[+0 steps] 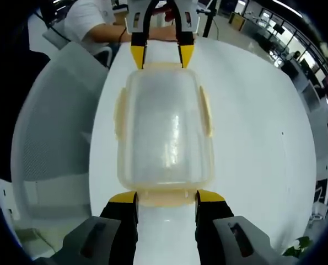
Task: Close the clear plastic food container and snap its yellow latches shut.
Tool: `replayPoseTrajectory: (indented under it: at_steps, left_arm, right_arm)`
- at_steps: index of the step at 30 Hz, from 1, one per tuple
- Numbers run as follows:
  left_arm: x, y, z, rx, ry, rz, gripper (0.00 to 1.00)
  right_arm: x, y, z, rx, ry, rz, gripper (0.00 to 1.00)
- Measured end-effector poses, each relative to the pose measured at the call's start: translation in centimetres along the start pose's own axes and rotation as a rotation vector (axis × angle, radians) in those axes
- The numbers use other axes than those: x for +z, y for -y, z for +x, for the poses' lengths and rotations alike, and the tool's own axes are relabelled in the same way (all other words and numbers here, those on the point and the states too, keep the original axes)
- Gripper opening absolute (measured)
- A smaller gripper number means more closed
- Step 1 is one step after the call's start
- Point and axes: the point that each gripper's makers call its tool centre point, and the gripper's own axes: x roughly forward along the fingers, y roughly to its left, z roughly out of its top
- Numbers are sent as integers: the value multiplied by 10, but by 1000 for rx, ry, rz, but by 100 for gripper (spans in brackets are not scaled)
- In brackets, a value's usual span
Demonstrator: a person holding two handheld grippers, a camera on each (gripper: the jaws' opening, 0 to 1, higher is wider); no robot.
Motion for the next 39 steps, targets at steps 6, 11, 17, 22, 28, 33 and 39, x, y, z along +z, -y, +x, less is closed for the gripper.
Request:
replayPoseTrajectory:
  at_steps: [6,11,17,22,28,33,39]
  left_arm:
    - [7,-3,5,3,10,0,39]
    - [14,-3,10,1,30,-7,39]
    - [20,-6,15,1,37,-2,39]
    - [24,-10,20,-1,35,3,39]
    - [28,-13,23,4,41,6,39]
    - [30,-16,26,3,43,13,39]
    - [36,-16,29,2,56,13,39]
  right_arm:
    - [-8,2,-4,-6,-10,0,39]
    - [-16,4,-6,0,-23,0,39]
    - [-24,7,-4,0,-26,4,40]
    - [-30,9,-4,-3,-32,9,40]
    - [-36,12,-4,-7,-43,10,40]
    - [-40,13,-5,-9,-42,19,40]
    - [-47,13,-4,-10,-48,20,40]
